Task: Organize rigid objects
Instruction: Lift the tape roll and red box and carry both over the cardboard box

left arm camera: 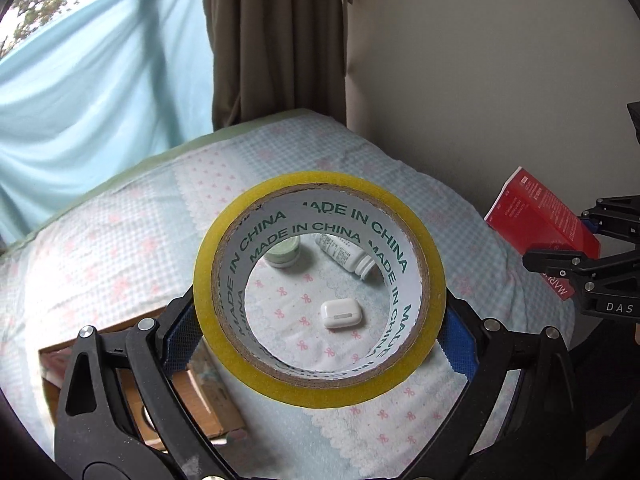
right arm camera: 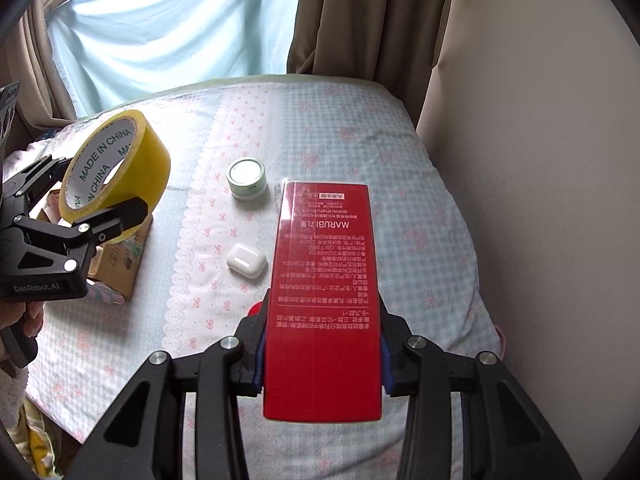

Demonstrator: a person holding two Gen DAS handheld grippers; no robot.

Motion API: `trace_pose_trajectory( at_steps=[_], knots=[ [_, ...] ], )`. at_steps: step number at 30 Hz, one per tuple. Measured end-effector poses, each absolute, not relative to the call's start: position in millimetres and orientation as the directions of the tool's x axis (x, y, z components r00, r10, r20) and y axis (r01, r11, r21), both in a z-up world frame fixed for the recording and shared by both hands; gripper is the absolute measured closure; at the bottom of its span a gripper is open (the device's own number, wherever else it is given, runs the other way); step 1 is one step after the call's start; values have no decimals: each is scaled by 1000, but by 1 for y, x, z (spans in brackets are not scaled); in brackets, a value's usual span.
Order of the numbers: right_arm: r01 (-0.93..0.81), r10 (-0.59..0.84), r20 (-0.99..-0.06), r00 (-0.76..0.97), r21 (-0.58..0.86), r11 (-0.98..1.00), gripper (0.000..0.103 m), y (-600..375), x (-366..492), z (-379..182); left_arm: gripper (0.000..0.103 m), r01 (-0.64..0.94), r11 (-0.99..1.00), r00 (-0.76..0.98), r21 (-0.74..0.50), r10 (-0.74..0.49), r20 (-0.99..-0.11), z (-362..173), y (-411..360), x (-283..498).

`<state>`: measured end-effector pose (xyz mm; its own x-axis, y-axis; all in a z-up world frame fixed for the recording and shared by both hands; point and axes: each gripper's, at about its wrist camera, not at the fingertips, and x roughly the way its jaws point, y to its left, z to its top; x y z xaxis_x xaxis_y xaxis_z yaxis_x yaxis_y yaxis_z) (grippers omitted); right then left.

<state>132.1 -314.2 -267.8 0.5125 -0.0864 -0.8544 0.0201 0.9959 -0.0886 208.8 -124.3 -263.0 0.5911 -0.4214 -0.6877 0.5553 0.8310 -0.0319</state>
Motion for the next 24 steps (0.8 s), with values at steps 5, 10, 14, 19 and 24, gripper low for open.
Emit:
trace_pose_trajectory(
  at_steps=[5,10,14,19,24],
  knots=[
    [-42,-63,-833,550,-103,994,65,-285,134,-215,6,483,875,634,-43,-383,-672,-213,-79,194],
    [-98,-23,-805,593,-101,990,65,-242,142,-174,6,408,912,669,-49,-334,-664,-178,-21,179],
    [-128,20,-800,600,-70,989,65,-195,149,-151,6,341,939,682,-38,-275,-678,-163,33,171],
    [-160,84,-811,579,-12,987,65,-127,162,-145,6,261,964,646,-61,-221,-731,-165,104,180],
    [-160,139,-831,539,61,985,65,-59,177,-159,6,208,970,592,-127,-228,-773,-179,174,193]
  ],
)
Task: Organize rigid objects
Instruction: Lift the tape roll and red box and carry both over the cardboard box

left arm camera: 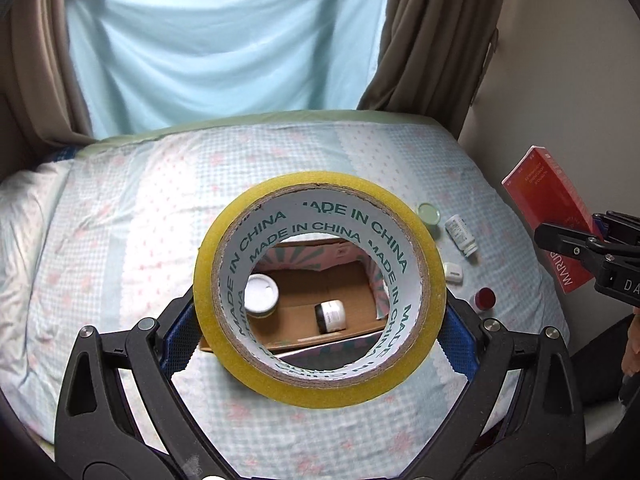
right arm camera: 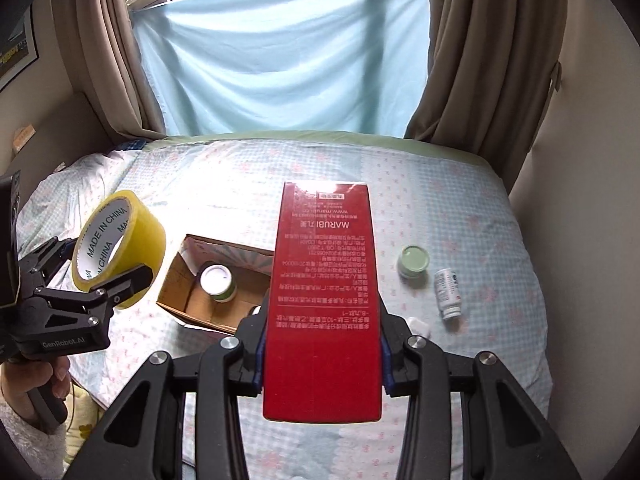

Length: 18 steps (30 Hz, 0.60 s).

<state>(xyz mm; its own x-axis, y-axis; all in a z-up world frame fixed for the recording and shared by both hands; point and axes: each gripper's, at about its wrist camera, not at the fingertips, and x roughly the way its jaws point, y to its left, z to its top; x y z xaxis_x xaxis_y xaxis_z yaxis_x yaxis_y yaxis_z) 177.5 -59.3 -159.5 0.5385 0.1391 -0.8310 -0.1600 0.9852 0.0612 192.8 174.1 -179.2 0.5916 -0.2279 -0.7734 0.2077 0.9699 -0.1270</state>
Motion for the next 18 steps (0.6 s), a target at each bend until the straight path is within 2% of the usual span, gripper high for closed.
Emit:
trace_pose_trajectory(
  at_steps=[7,18],
  knots=[
    [-113,160,-870,466,121,986,65,6,206,-191,6,171,969,506,-180,-243,-828,-215,240,214],
    [-66,171,-954,245,160,985,65,39,261,-273,6,132,973,287,-188,-220,-932,-315,254,260]
  ],
)
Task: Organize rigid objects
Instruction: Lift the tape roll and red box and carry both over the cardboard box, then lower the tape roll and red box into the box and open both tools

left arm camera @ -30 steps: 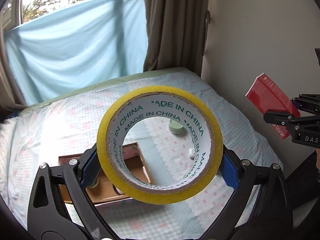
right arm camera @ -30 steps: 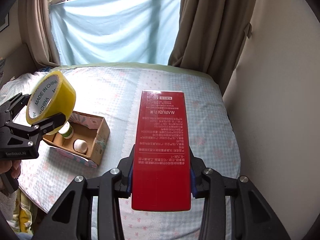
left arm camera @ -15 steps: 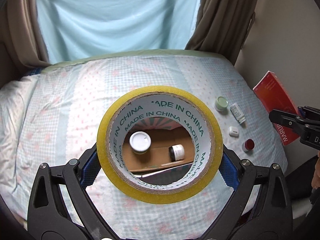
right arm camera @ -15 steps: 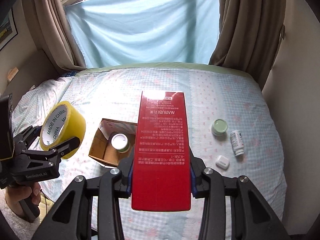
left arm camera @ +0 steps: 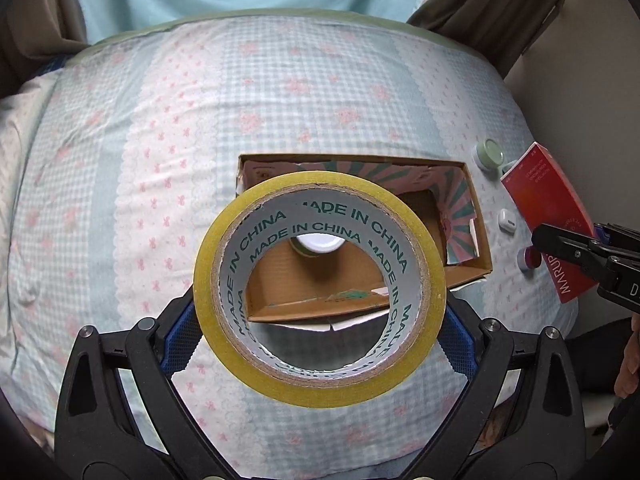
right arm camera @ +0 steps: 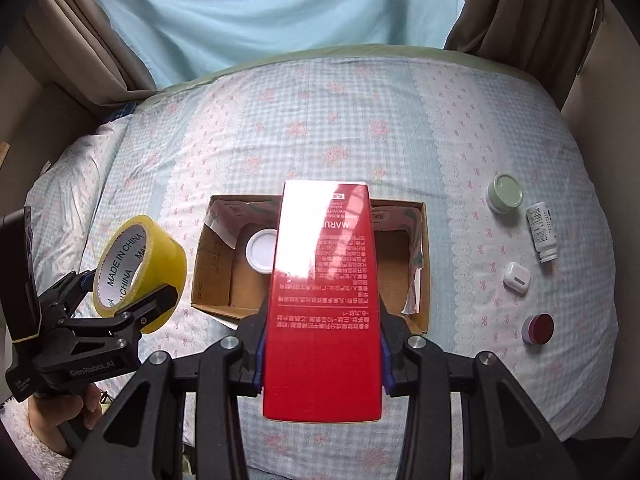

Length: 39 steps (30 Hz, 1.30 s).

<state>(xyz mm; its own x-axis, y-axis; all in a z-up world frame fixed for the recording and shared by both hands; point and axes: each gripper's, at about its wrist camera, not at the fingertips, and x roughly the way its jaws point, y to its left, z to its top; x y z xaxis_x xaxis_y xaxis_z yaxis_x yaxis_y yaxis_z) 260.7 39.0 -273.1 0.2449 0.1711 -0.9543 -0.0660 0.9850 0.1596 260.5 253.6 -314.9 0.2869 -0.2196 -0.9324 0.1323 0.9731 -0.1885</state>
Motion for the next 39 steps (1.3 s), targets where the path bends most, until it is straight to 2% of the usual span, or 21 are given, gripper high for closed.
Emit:
trace_pose_trajectory(
  at_steps=[13,24,25,26,27,29,39],
  knots=[
    [70,192,-981,-20,190,979,65,15,326,-396,6,279,948,40,-152,-170,-985,-409,194,332],
    [113,226,-968,-106,214,970,64,5,353,-429,6,411,903,-45,-123,-115,-992,-434,150,367],
    [116,234,-967,-103,222,968,62,4,355,-430,4,416,903,-40,-105,-97,-994,-434,149,365],
    [124,249,-964,-95,237,964,53,3,356,-430,0,421,902,-25,-92,-90,-996,-432,149,364],
    [138,261,-962,-85,248,959,32,2,357,-430,0,424,901,-12,-91,-94,-995,-429,149,362],
    [161,265,-962,-66,252,954,0,0,358,-428,0,423,901,-14,-94,-97,-995,-426,151,360],
    [169,264,-963,-53,252,953,0,1,352,-418,0,346,934,8,-89,-98,-995,-409,172,348]
  ],
)
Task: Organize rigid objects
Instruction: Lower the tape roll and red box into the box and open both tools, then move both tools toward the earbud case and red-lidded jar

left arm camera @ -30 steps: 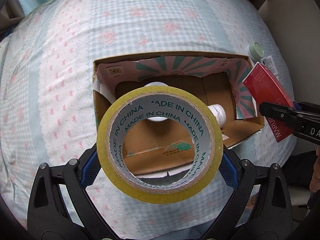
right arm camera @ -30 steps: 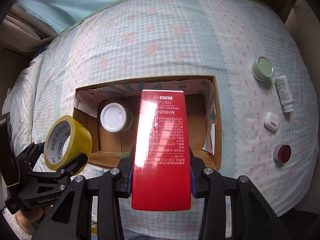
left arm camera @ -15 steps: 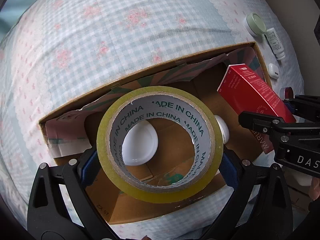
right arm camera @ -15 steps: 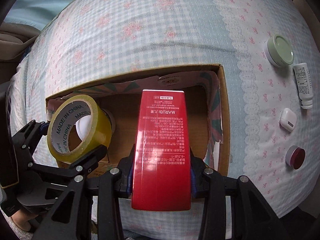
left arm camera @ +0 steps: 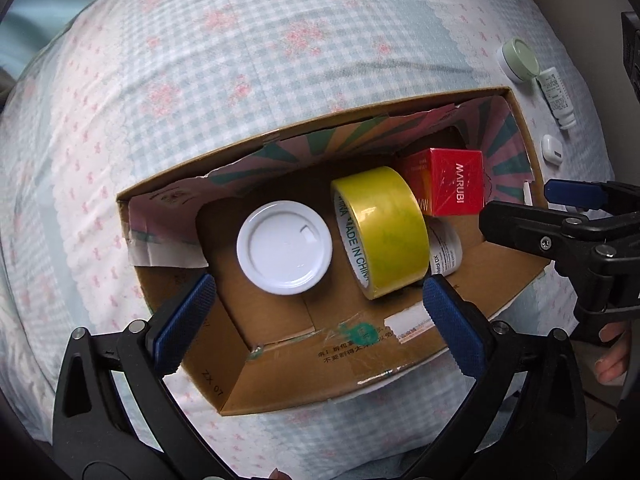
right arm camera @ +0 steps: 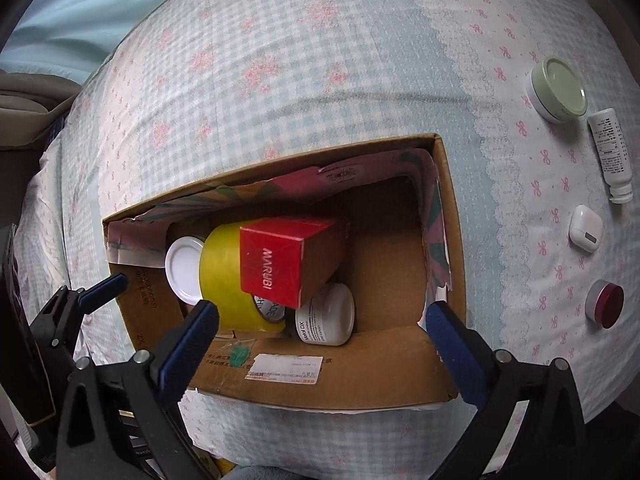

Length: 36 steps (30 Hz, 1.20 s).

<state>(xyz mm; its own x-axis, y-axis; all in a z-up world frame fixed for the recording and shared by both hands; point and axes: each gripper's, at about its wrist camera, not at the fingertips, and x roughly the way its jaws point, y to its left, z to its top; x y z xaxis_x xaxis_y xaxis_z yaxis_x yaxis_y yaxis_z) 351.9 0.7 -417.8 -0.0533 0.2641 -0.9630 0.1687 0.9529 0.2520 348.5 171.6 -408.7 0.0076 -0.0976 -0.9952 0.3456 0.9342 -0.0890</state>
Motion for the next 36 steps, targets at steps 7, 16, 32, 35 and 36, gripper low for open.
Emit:
trace_pose_trajectory(
  at_steps=[7,16,32,35,36],
  knots=[
    [169,264,-964,-10,259,951,0,1,336,-396,0,334,940,54,-69,-92,-994,-383,182,329],
    [152,262,-962,72,270,951,0,10,300,-345,0,258,964,133,-63,-100,-986,-331,205,285],
    [103,131,-975,177,150,983,0,-12,204,-263,0,296,955,340,-22,-127,-932,-243,189,192],
    [102,90,-971,220,115,988,0,-26,187,-251,0,313,949,358,-22,-139,-923,-234,173,187],
    [103,74,-969,237,100,990,0,-32,182,-247,0,317,948,364,-24,-145,-920,-231,168,186]
  ],
)
